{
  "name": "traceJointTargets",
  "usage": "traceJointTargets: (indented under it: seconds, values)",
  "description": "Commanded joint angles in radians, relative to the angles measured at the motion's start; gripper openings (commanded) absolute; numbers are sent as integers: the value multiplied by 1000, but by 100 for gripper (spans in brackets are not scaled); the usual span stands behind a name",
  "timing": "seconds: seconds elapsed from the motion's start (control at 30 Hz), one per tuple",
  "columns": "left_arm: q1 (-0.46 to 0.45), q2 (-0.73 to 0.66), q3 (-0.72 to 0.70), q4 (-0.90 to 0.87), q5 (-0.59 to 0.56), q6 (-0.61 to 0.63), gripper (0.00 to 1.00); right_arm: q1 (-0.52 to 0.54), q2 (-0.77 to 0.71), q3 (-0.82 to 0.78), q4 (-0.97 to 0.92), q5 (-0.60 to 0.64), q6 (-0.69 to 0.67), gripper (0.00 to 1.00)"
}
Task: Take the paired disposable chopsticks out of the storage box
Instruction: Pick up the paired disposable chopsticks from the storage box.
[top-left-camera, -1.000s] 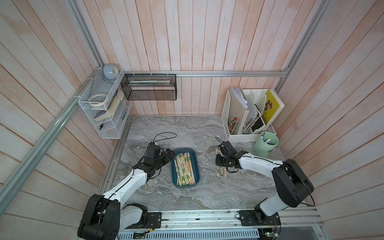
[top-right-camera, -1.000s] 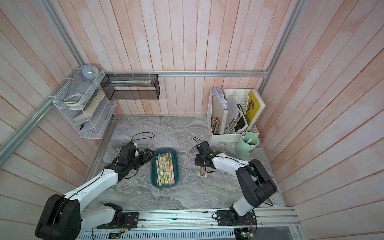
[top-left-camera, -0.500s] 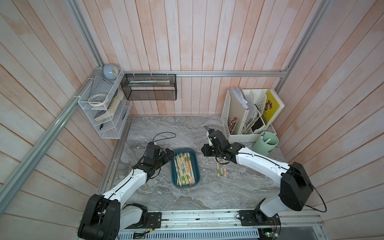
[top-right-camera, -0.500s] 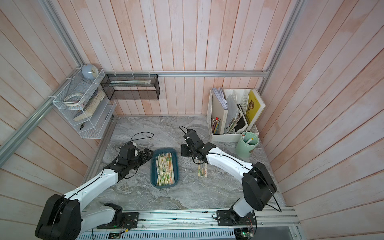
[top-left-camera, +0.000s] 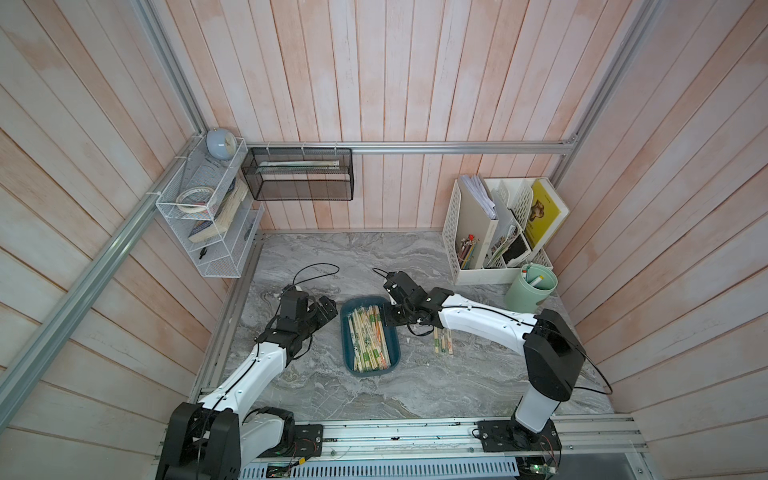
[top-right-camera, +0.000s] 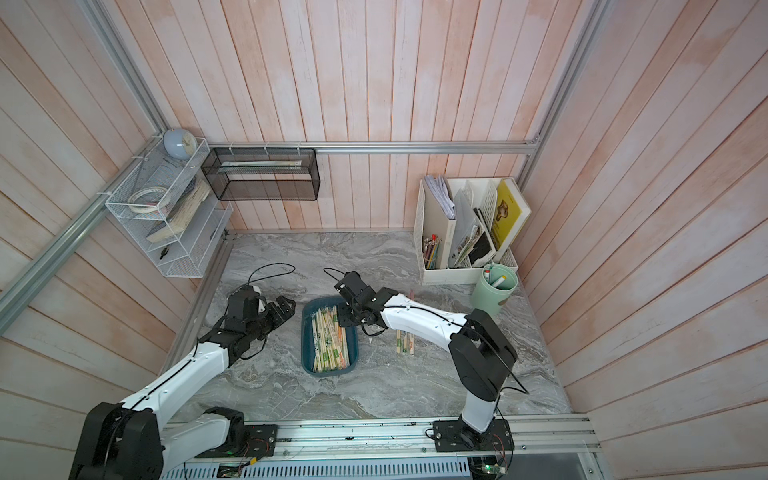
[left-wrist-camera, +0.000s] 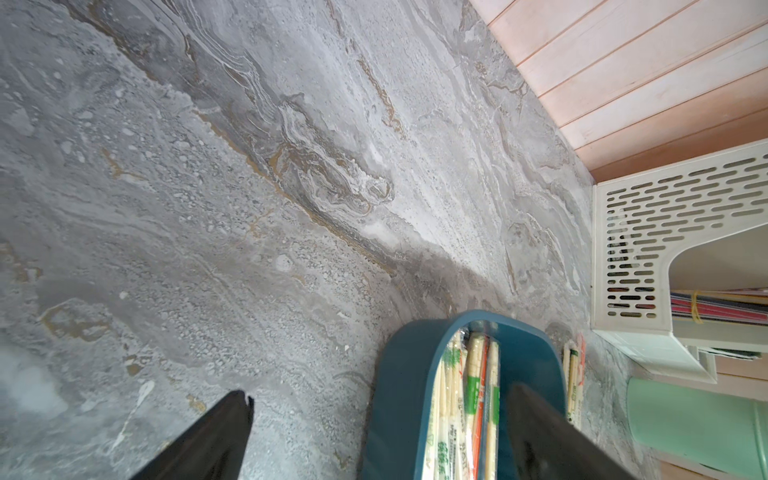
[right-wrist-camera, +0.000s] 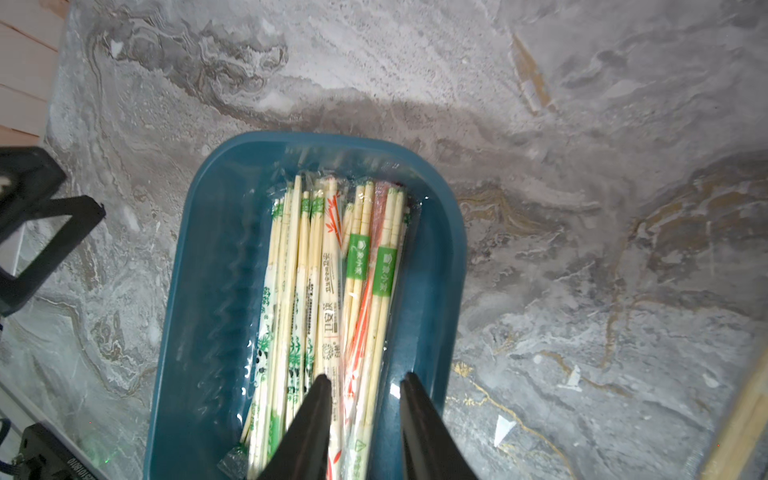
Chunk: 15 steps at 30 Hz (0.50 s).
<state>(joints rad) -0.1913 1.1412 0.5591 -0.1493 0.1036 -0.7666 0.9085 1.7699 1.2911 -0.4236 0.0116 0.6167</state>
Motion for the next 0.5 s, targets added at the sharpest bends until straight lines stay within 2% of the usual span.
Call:
traceJointTargets:
  seconds: [0.0,0.47]
  values:
    - [7,-18,-25,12,18,23,100,18,34,42,-56,32,2,31]
    - [10,-33,-54,37,39,30,100,52,184,186,-176,86,-14,31]
